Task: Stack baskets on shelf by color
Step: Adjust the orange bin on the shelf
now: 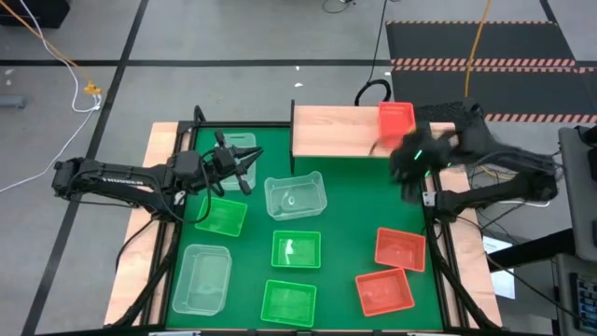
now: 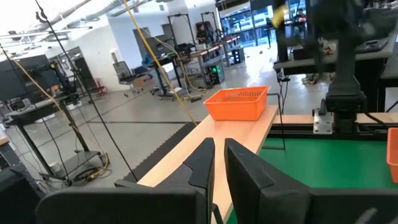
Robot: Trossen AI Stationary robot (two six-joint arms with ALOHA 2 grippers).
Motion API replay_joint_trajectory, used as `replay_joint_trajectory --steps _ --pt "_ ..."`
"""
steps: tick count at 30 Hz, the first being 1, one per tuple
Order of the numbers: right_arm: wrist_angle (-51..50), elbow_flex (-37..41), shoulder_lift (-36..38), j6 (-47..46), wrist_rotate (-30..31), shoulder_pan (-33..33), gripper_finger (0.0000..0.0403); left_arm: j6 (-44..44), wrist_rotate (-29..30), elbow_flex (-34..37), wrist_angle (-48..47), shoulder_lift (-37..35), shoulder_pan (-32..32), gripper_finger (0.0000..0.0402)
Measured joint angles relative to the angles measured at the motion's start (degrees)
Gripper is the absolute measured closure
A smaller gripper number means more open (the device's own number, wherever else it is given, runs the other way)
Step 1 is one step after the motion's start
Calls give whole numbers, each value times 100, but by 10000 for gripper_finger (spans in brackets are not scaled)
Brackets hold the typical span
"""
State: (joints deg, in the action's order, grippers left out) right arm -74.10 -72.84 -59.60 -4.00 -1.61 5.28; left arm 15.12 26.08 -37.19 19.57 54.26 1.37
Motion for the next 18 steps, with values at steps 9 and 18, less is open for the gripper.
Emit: replay_joint_trajectory --steps 9,18 --pt "1399 1728 -780 46 -142 -2418 297 46 -49 0 -21 0 -4 360" --pt "2093 1878 -1682 2049 656 -3220 297 111 -50 0 92 0 -4 360"
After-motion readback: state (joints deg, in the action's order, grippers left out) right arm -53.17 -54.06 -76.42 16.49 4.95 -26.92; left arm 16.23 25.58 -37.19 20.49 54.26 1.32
